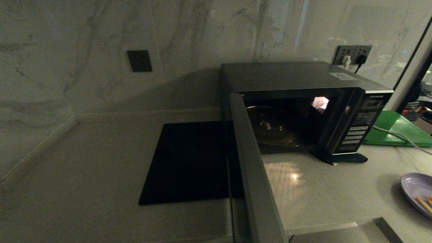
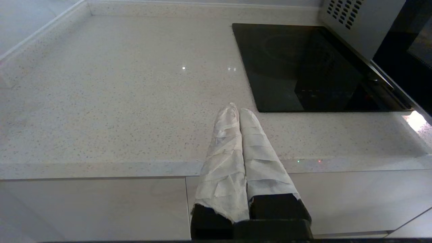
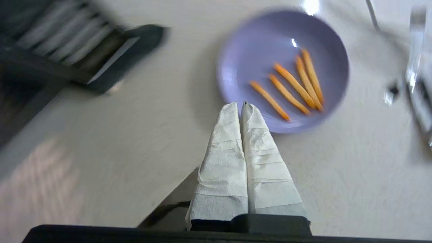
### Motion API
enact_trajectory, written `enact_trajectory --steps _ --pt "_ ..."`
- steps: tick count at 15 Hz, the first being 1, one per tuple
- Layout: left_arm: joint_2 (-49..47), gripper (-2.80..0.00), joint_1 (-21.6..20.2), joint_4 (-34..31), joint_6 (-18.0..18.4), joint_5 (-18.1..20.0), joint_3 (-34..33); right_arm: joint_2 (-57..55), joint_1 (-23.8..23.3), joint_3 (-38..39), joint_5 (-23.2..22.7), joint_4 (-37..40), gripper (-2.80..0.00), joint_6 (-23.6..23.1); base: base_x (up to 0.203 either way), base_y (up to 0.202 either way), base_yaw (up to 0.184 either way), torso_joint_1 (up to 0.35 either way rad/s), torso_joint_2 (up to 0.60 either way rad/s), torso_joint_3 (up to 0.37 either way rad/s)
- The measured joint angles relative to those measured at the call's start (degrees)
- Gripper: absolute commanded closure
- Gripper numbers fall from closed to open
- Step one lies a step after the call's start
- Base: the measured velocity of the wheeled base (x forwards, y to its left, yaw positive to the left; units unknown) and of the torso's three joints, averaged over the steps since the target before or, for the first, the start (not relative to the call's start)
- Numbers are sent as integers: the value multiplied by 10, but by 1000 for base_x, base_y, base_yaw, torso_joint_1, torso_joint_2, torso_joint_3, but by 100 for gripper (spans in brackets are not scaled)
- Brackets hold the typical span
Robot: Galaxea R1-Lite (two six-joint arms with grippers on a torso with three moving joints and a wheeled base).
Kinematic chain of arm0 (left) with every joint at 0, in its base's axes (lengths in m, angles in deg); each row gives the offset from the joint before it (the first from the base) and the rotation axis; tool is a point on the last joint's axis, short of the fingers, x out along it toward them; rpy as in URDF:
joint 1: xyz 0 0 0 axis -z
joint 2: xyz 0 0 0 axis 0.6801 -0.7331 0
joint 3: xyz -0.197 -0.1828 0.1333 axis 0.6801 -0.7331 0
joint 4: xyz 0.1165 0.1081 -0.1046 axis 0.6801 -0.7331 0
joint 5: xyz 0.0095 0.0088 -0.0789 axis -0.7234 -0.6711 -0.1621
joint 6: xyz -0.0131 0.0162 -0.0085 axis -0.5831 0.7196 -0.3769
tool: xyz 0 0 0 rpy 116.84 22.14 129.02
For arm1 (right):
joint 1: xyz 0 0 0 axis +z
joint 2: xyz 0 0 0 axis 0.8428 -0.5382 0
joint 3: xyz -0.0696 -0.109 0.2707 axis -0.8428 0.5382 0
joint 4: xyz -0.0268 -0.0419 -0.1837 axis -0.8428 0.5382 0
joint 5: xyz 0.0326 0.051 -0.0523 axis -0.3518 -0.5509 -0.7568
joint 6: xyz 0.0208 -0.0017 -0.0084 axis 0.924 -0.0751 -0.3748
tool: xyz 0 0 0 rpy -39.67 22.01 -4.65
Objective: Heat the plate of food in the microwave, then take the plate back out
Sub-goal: Put the plate in the microwave oven
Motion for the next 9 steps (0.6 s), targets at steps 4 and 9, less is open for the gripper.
enact_trajectory --steps 4,9 --pt "0 0 0 0 0 0 0 -78 -136 11 -130 14 0 49 0 0 0 0 0 0" --pt "0 0 0 0 0 0 0 -151 -193 12 -176 22 -280 78 0 0 0 0 0 0"
